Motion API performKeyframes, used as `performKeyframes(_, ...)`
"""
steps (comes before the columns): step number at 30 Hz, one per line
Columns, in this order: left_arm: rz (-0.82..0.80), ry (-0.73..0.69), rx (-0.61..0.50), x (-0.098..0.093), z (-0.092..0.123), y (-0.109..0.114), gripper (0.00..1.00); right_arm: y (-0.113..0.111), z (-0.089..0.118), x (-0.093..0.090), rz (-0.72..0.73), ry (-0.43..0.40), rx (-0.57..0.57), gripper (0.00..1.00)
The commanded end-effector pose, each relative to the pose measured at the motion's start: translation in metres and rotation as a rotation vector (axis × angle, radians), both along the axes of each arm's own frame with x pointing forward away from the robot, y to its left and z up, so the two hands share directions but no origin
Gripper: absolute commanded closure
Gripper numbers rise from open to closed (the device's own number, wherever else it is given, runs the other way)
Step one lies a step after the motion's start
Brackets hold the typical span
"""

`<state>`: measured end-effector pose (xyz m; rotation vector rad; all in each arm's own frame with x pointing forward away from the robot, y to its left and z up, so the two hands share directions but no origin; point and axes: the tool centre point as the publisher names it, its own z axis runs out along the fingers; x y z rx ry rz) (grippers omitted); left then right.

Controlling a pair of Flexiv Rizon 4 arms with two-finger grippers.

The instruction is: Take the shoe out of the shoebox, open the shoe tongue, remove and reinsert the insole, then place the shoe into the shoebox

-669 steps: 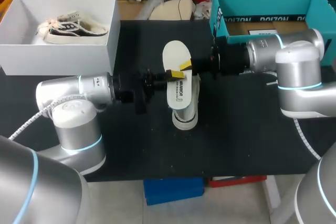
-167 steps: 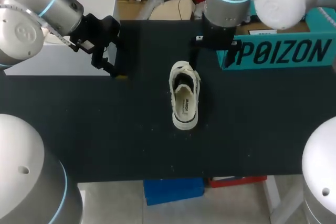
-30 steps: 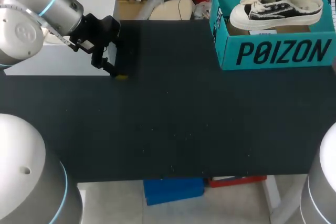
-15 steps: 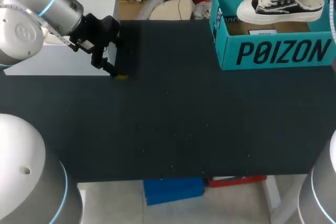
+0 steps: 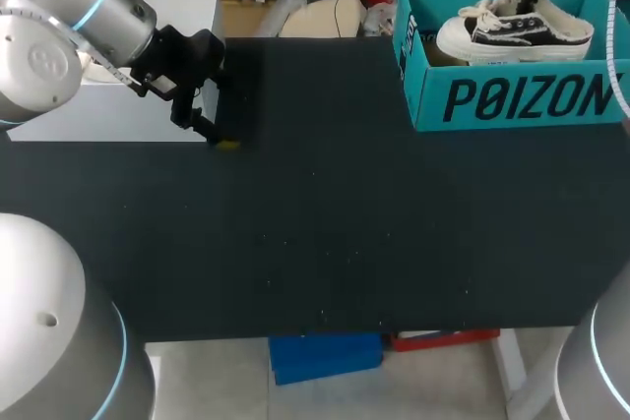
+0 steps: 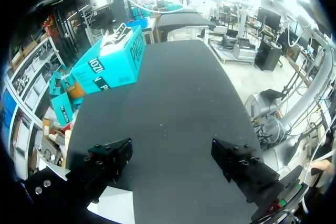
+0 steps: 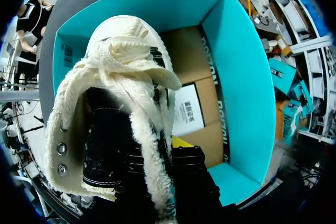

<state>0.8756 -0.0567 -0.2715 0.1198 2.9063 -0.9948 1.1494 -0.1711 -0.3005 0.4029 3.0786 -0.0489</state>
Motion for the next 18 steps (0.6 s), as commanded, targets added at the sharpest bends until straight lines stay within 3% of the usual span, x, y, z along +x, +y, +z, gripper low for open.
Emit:
performKeyframes(1, 0.001, -0.004, -0.001, 0.0, -0.001, 0.0, 0.0, 0.003, -0.023, 0.005, 0.001, 0.015, 0.016, 1.0)
performKeyframes(18, 0.001, -0.004, -0.001, 0.0, -0.001, 0.0, 0.0, 0.009, -0.087, 0.001, 0.003, 0.051, 0.012, 1.0)
